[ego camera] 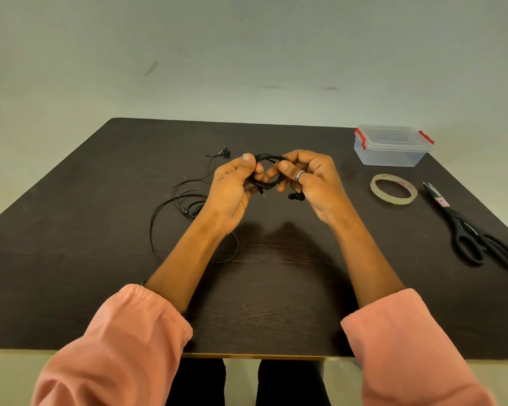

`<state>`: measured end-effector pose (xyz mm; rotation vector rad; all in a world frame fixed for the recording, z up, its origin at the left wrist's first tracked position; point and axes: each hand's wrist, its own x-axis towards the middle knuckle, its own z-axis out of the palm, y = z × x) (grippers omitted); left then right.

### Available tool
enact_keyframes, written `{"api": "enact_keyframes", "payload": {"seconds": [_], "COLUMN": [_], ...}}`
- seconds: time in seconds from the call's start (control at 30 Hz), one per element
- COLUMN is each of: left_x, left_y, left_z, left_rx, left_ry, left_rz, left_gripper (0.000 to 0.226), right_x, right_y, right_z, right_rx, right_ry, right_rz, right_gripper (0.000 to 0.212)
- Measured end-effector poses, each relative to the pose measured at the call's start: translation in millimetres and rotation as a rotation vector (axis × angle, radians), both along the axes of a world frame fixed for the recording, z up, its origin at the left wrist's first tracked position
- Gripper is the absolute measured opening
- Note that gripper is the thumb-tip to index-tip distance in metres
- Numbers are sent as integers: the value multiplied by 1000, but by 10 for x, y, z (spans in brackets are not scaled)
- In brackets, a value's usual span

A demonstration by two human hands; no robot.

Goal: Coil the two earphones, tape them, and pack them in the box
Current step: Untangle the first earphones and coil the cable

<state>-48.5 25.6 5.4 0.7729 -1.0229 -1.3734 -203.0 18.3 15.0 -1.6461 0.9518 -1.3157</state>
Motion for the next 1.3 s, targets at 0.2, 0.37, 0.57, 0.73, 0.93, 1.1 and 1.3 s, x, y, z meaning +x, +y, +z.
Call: {"api": "enact_keyframes", "payload": {"seconds": [0.2,0.37,0.57,0.73,0.93,1.1,1.3], "left_x": [-12,-29,-80,-57,-23,1,3], "left_y": [5,-15,27,-6,-13,-22,-19], "left_z": [-28,-98,-88,-150,-138,-113,-97], "left_rx": [-18,-94,-158,-162,-90,12,55], "left_ry": [-174,-269,-278,-334,-286,-245,-291], "left_rz": [61,112,96,90,3,-58,-52], "left_gripper": [35,35,33,34,33,34,34], "right_x": [36,64,94,46,2,-2,66], "right_y": [-50,-96,-70,-65,-75,-77,-96], "right_z": [-47,-134,-90,-67,-51,-78,-124], "right_rx": [-18,-115,-45,54,93,54,-139], "right_ry": [93,402,404,381,291,326,530], "right_rz": [-26,-148,-135,-62,-28,-134,-178], "right_gripper": [12,14,10,4,9,20,33]}}
